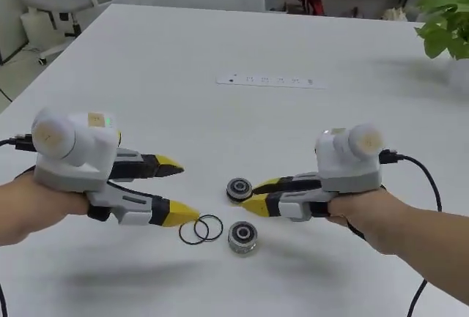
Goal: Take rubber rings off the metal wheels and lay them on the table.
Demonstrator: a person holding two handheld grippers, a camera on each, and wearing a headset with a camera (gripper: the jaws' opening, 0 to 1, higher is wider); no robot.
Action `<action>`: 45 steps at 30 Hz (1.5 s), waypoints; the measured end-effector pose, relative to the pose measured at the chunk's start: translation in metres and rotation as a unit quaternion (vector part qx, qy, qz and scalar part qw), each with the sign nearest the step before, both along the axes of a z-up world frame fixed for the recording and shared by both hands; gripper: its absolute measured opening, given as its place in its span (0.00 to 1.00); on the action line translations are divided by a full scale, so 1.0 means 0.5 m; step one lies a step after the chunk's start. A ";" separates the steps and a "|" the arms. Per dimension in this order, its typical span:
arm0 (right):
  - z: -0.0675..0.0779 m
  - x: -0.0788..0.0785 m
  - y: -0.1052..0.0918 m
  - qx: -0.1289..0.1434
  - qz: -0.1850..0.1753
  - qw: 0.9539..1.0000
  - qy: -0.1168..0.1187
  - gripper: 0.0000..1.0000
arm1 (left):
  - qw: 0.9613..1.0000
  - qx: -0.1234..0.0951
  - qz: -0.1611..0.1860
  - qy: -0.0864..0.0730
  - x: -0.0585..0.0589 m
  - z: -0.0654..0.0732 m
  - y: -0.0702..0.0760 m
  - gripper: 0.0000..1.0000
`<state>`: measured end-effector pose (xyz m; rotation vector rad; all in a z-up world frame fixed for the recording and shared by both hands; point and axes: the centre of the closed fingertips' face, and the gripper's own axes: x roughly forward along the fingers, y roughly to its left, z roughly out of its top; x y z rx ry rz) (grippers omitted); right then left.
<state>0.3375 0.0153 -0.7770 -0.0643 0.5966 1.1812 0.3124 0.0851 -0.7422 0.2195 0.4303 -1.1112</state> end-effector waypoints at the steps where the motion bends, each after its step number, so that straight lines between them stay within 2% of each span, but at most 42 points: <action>1: -0.001 0.003 -0.003 -0.005 -0.003 1.000 -0.005 0.22 | 1.000 -0.002 0.002 0.001 0.003 0.001 0.000 0.54; 9: -0.009 0.019 -0.014 -0.022 -0.014 0.999 -0.024 0.23 | 1.000 0.000 0.005 0.004 0.020 -0.004 -0.009 0.51; 18: -0.020 0.033 -0.028 -0.039 -0.022 0.998 -0.034 0.25 | 1.000 -0.003 0.002 0.009 0.033 -0.012 -0.033 0.49; 26: -0.030 0.042 -0.033 -0.050 -0.025 0.998 -0.041 0.25 | 1.000 -0.003 0.009 0.016 0.049 -0.021 -0.041 0.45; 45: -0.033 0.044 -0.017 -0.052 -0.018 0.997 -0.046 0.25 | 1.000 0.009 0.000 0.023 0.070 -0.040 -0.084 0.40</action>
